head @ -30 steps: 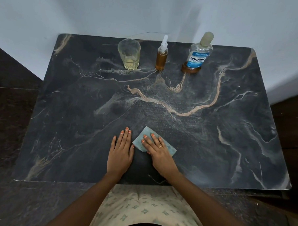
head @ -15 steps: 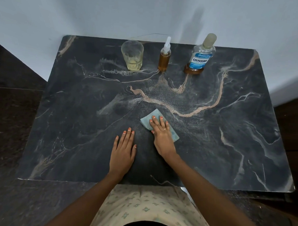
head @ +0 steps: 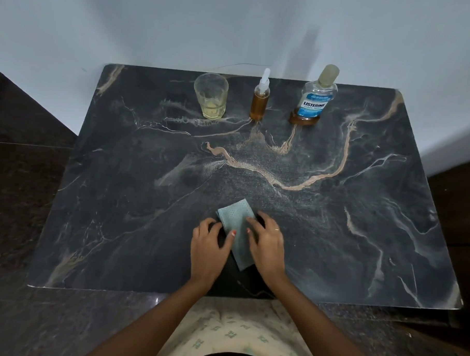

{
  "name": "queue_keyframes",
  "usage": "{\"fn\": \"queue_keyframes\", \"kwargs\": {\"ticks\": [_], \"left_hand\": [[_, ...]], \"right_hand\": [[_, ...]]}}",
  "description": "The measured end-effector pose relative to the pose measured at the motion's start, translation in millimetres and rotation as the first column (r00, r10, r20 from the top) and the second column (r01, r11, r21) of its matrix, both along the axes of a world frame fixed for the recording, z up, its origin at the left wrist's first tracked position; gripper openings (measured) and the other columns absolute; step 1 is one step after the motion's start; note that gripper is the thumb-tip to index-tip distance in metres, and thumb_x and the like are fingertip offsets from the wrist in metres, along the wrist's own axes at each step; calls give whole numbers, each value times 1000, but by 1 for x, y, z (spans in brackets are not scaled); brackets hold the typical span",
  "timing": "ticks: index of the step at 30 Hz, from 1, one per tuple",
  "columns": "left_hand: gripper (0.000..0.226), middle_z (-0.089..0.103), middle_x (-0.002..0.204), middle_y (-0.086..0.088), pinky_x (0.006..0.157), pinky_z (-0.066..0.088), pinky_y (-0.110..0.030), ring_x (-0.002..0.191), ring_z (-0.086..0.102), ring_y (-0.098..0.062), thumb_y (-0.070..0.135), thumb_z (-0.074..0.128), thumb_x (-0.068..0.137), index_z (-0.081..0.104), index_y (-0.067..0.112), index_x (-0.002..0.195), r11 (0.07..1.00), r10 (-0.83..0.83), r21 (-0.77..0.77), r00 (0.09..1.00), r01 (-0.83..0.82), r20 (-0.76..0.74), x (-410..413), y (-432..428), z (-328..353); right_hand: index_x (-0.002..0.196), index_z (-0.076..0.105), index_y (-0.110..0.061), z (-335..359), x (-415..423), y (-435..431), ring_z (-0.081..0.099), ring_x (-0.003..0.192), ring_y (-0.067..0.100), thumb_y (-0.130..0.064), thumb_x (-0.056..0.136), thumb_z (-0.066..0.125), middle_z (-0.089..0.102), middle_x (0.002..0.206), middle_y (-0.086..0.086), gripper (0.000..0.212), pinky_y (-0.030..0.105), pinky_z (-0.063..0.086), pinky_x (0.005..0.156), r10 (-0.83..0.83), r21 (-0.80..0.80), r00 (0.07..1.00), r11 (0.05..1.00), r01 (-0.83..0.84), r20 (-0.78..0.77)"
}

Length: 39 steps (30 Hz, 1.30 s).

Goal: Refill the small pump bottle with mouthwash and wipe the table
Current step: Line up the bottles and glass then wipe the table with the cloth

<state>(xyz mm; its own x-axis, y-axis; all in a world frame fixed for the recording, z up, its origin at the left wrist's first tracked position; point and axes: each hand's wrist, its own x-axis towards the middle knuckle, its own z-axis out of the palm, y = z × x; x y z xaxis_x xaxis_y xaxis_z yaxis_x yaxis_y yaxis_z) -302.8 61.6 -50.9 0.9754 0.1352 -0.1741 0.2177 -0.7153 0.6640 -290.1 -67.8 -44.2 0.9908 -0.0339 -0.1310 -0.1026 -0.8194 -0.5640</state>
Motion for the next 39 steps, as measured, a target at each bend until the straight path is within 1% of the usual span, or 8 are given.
{"fn": "queue_keyframes", "kwargs": {"ticks": [3, 6, 13, 20, 27, 31, 35, 39], "left_hand": [[26, 54, 96, 5, 67, 41, -30, 90, 55, -18, 37, 61, 82, 50, 20, 98, 992, 39, -111, 983, -60, -180, 2, -9, 5], [22, 57, 82, 6, 66, 46, -34, 83, 61, -22, 29, 62, 82, 48, 18, 95, 985, 51, -144, 965, -91, -258, 8, -7, 6], [15, 63, 78, 2, 64, 51, -33, 72, 62, -17, 19, 65, 81, 58, 12, 93, 970, 137, -168, 968, -173, -209, 35, 33, 8], [18, 65, 84, -7, 71, 51, -35, 77, 61, -21, 14, 64, 82, 60, 7, 98, 935, 266, -215, 959, -281, -99, 97, 77, 14], [39, 57, 96, -3, 70, 43, -27, 83, 56, -16, 8, 61, 83, 46, 11, 119, 903, 328, -295, 945, -314, 0, 179, 119, 20], [31, 59, 107, -7, 78, 44, -25, 95, 54, -15, 1, 60, 82, 52, 7, 111, 926, 288, -275, 955, -260, 68, 224, 139, 23], [29, 57, 119, -12, 97, 44, -36, 111, 53, -23, -3, 56, 82, 58, 6, 110, 950, 240, -230, 964, -210, 113, 265, 153, 21], [30, 57, 116, -15, 97, 41, -29, 109, 54, -25, -6, 54, 81, 61, 3, 108, 955, 240, -204, 964, -215, 110, 296, 157, 16]], "right_hand": [[123, 55, -13, -3, 0, -3, 43, 109, 25, -10, 89, 52, 49, 123, 11, 34, 31, 38, 93, 12, -32, 999, 999, -14, -42], [120, 56, -9, -3, 4, 5, 45, 101, 24, -6, 89, 51, 49, 111, 12, 32, 27, 42, 86, -10, 29, 998, 1000, 12, -60], [116, 57, -6, -3, 29, 45, 49, 100, 20, -2, 88, 53, 47, 111, 10, 30, 22, 43, 91, 8, 173, 997, 985, 7, -83], [109, 61, -7, 9, 96, 89, 52, 93, 16, -4, 84, 60, 47, 108, 8, 25, 20, 43, 90, -35, 328, 994, 942, 67, -103], [90, 65, 1, 17, 176, 137, 57, 87, 21, 1, 83, 58, 54, 104, 13, 10, 20, 46, 82, -73, 371, 997, 925, 77, -26], [95, 65, 2, 14, 221, 161, 56, 92, 19, -1, 85, 57, 52, 109, 13, 14, 24, 46, 89, -88, 349, 996, 933, 84, -6], [101, 63, 5, 13, 259, 178, 51, 98, 19, 1, 85, 54, 50, 112, 14, 18, 20, 40, 91, -78, 332, 996, 941, 62, 34], [107, 60, 7, 7, 287, 187, 48, 108, 25, 4, 85, 49, 46, 118, 18, 24, 22, 36, 96, -76, 295, 997, 953, 65, 27]]}}
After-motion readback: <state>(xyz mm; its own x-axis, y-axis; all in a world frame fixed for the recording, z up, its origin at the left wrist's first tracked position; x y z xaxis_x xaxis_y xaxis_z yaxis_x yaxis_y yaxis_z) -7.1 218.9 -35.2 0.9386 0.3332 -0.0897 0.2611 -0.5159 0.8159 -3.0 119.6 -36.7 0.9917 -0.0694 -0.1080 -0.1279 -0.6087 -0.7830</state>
